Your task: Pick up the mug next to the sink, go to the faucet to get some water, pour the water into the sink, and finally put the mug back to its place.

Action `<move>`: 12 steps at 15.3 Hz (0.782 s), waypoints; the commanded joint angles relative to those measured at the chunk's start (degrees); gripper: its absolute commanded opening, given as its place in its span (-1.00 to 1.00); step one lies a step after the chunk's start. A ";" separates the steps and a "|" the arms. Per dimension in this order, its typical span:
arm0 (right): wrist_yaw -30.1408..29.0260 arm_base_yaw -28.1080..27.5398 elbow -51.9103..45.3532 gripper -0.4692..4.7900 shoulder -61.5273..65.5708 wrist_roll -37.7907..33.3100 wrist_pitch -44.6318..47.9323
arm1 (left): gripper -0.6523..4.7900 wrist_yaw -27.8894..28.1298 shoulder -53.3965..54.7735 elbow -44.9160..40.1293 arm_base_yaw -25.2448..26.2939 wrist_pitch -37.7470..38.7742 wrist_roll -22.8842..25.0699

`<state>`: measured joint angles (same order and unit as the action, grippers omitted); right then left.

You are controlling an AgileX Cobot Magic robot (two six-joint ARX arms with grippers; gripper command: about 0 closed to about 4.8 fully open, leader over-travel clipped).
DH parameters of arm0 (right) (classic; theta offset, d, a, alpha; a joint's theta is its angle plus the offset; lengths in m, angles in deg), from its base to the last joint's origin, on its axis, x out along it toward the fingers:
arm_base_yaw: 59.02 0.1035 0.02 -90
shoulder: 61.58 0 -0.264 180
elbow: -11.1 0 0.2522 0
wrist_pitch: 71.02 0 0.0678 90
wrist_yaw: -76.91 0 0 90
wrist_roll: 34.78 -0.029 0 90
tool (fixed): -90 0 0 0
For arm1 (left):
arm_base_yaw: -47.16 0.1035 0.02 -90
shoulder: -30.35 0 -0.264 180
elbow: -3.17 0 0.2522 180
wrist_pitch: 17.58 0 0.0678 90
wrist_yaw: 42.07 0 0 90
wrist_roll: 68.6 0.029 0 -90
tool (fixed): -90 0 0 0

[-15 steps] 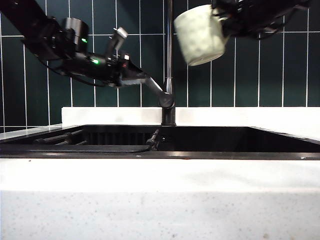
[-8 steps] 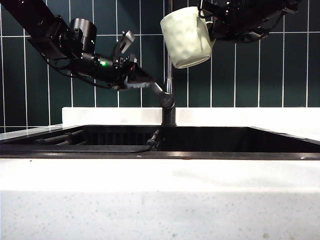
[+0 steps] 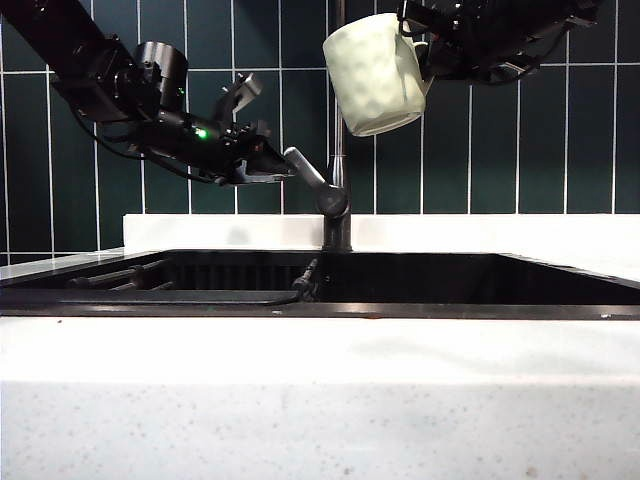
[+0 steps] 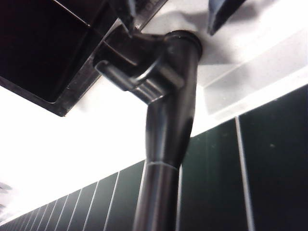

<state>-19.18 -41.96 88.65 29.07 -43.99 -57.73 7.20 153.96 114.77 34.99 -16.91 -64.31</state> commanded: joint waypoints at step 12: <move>-3.30 0.09 10.19 -0.83 5.25 -6.58 4.26 | -0.08 -8.68 -0.48 0.24 -0.11 -9.29 -2.71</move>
<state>-20.95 -41.96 97.61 35.01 -47.56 -56.38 -0.07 153.96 114.77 35.04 -25.52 -66.36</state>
